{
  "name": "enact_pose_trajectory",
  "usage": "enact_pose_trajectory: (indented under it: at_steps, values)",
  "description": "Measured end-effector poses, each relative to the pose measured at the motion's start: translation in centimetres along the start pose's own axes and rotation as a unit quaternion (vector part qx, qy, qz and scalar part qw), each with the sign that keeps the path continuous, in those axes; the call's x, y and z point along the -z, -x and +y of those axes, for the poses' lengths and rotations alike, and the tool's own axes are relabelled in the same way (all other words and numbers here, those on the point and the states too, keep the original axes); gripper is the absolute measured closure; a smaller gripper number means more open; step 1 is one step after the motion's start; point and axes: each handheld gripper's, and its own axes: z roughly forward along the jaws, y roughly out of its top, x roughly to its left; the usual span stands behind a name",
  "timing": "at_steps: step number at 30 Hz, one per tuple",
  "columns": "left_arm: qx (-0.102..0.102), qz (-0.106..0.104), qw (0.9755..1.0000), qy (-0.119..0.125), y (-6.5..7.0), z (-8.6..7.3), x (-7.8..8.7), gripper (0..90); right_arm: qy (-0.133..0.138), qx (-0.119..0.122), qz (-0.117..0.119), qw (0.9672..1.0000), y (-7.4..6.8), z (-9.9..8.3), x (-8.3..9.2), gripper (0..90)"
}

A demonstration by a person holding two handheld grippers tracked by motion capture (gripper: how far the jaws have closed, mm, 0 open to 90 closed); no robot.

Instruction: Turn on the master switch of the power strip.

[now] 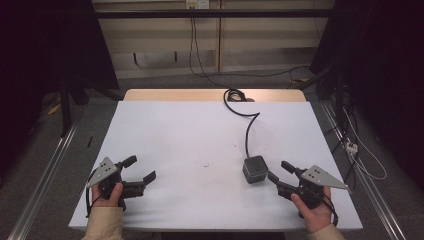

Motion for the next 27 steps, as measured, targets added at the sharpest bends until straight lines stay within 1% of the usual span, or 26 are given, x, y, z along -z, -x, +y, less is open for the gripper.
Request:
enact_pose_trajectory:
  at_steps: [1,2,3,6,7,12,14,15,16,17,18,22,24,27]
  values:
    - [0.000,-0.001,1.0000,0.000,0.0,0.0,0.0,3.4,-0.002,0.001,0.003,1.0000,0.0,0.1,0.0,41.9]
    - [-0.001,-0.001,1.0000,0.000,0.1,0.0,-0.1,3.4,-0.002,0.001,0.003,1.0000,0.0,0.1,0.0,41.9]
    - [-0.002,-0.002,1.0000,-0.001,0.1,0.0,-0.1,3.4,-0.003,-0.001,0.009,1.0000,0.0,0.2,0.0,45.8]
    - [-0.002,-0.003,1.0000,-0.001,0.1,0.0,-0.1,3.4,-0.003,0.001,0.010,0.9999,-0.1,0.4,-0.1,47.8]
    - [-0.004,-0.004,1.0000,-0.002,0.1,0.0,-0.1,3.4,-0.003,0.001,0.016,0.9999,-0.2,0.5,-0.2,53.2]
    - [0.000,-0.003,1.0000,0.002,0.1,0.0,-0.1,3.4,-0.007,0.001,0.032,0.9995,-0.3,0.8,-0.5,67.8]
    - [0.000,-0.002,1.0000,0.001,0.0,0.0,-0.1,3.4,-0.008,-0.002,0.035,0.9994,-0.3,0.9,-0.6,71.2]
    - [-0.002,-0.003,1.0000,-0.001,0.0,0.0,-0.1,3.4,-0.008,-0.003,0.035,0.9993,-0.4,0.9,-0.7,74.4]
    - [0.000,-0.003,1.0000,0.000,0.0,0.0,-0.1,3.4,-0.010,-0.001,0.039,0.9992,-0.4,0.9,-0.7,76.5]
    - [0.000,-0.003,1.0000,0.000,0.0,0.0,-0.1,3.4,-0.010,-0.001,0.039,0.9992,-0.4,0.9,-0.7,76.5]
    - [-0.002,-0.003,1.0000,0.000,0.0,0.0,-0.1,3.4,-0.010,-0.003,0.045,0.9989,-0.5,1.0,-0.8,80.4]
    - [-0.002,-0.005,1.0000,0.001,0.1,0.0,-0.1,3.5,-0.015,-0.003,0.054,0.9984,-0.7,1.2,-1.1,85.4]
    - [-0.005,-0.006,1.0000,-0.002,0.0,0.0,-0.1,3.4,-0.018,-0.007,0.055,0.9983,-0.8,1.3,-1.3,87.7]
    - [-0.003,-0.007,1.0000,-0.002,0.0,0.0,-0.2,3.4,-0.021,-0.007,0.058,0.9981,-0.8,1.3,-1.5,90.0]
